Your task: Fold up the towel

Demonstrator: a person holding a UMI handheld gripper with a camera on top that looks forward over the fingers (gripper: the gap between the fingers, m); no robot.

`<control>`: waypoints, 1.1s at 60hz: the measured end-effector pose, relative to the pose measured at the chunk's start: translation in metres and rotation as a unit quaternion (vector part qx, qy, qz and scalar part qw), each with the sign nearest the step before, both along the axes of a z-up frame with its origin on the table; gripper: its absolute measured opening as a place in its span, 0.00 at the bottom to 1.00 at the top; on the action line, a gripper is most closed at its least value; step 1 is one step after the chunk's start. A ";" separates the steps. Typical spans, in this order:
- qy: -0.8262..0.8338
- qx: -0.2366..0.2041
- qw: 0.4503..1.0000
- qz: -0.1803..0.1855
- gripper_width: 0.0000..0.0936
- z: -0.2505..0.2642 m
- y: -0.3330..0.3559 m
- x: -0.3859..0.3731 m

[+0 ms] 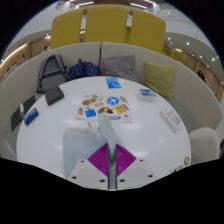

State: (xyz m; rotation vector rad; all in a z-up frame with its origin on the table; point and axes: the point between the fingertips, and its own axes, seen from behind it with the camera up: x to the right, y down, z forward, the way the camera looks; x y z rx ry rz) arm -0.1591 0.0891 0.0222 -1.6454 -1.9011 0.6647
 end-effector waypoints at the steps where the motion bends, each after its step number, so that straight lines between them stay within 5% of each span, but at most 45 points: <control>1: -0.002 0.001 1.000 0.000 0.14 -0.005 0.003 -0.001; 11: 0.007 0.015 1.000 -0.016 0.95 0.004 0.034 -0.003; 20: -0.006 -0.023 0.999 -0.043 0.92 0.064 0.044 0.040; 42: -0.013 -0.019 0.995 -0.100 0.92 0.244 0.051 0.242; 66: 0.015 -0.004 0.990 -0.142 0.93 0.291 0.024 0.319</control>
